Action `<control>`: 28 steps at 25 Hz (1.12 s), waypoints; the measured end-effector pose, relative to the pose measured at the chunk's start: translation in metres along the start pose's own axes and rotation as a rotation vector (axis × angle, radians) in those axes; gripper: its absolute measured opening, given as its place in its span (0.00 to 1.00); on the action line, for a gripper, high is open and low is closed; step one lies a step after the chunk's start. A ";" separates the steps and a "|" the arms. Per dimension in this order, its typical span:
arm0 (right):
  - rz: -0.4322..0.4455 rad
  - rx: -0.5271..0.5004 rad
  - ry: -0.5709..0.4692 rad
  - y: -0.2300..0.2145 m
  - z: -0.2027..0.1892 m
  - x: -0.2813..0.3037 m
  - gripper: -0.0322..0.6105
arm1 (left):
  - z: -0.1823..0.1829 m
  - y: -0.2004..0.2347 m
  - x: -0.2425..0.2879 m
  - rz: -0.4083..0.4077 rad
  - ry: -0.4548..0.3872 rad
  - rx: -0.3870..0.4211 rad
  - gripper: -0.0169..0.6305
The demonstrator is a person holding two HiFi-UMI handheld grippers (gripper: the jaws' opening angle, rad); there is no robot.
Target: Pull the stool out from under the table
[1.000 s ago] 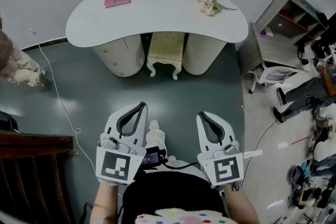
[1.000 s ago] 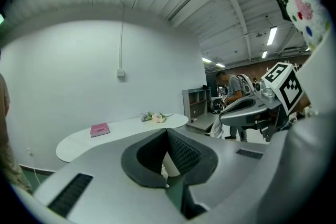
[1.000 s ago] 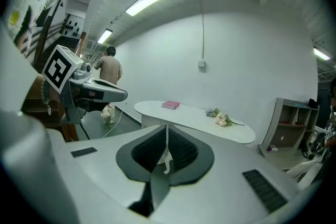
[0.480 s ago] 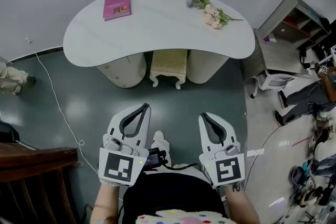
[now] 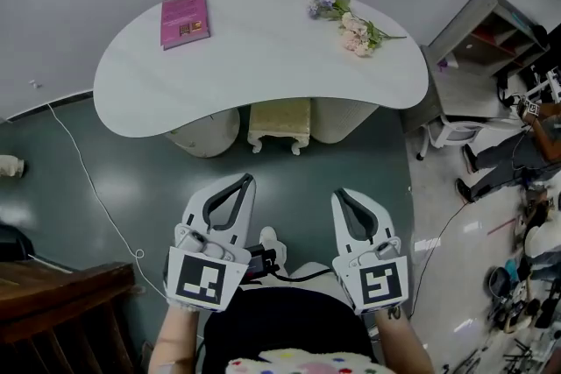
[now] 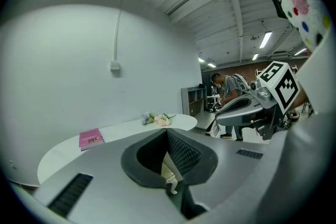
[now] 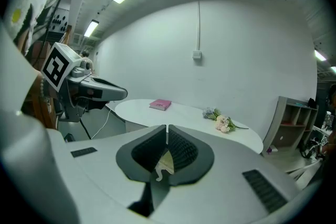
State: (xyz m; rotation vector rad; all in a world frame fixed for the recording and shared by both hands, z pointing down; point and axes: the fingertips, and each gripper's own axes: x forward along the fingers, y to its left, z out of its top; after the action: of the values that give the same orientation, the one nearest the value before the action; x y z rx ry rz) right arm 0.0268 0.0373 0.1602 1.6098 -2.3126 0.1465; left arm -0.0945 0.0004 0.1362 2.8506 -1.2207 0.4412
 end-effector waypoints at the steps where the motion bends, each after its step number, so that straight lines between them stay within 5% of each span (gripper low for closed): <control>1: -0.004 0.002 -0.001 -0.001 0.001 0.003 0.11 | 0.000 0.002 0.002 -0.004 0.001 0.003 0.05; 28: 0.085 0.022 0.036 -0.039 -0.011 0.051 0.11 | -0.015 0.022 0.046 0.084 0.062 -0.114 0.05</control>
State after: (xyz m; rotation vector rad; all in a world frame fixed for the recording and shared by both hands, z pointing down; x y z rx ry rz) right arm 0.0495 -0.0200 0.1833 1.5077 -2.3602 0.2199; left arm -0.0841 -0.0460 0.1608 2.6791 -1.3128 0.4440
